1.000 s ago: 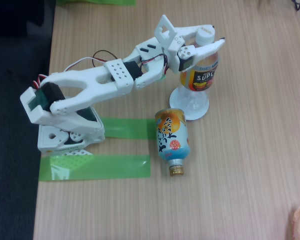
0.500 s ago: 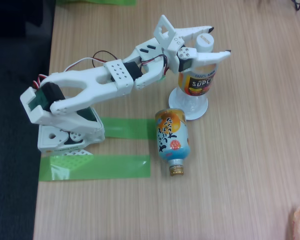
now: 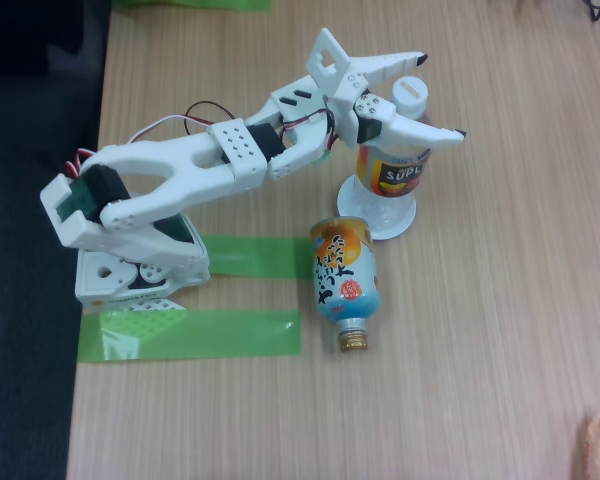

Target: Pick up the plastic bottle and stand it up on the white place

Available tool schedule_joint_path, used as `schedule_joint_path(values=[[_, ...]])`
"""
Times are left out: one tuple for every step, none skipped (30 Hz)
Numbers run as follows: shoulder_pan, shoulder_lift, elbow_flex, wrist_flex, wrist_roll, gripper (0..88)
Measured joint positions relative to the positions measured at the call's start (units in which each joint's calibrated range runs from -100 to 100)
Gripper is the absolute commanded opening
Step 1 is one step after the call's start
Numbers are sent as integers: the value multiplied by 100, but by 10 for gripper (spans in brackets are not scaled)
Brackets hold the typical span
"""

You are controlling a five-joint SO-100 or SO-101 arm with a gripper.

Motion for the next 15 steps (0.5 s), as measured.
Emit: schedule_joint_path(values=[[0,0,0,0,11,479],[0,0,0,0,11,479],[0,0,0,0,11,479],[0,0,0,0,11,479],[0,0,0,0,11,479],[0,-8,0,0,16,479],[0,-51,0,0,37,478],[7,-135,9,0,68,477],[7,-227,9,0,100,476],[7,-345,9,0,116,476],[7,-463,18,0,126,476],[7,-589,27,0,137,476],[15,-699,72,0,152,475],[15,-816,127,0,179,475],[15,-901,163,0,205,475]])
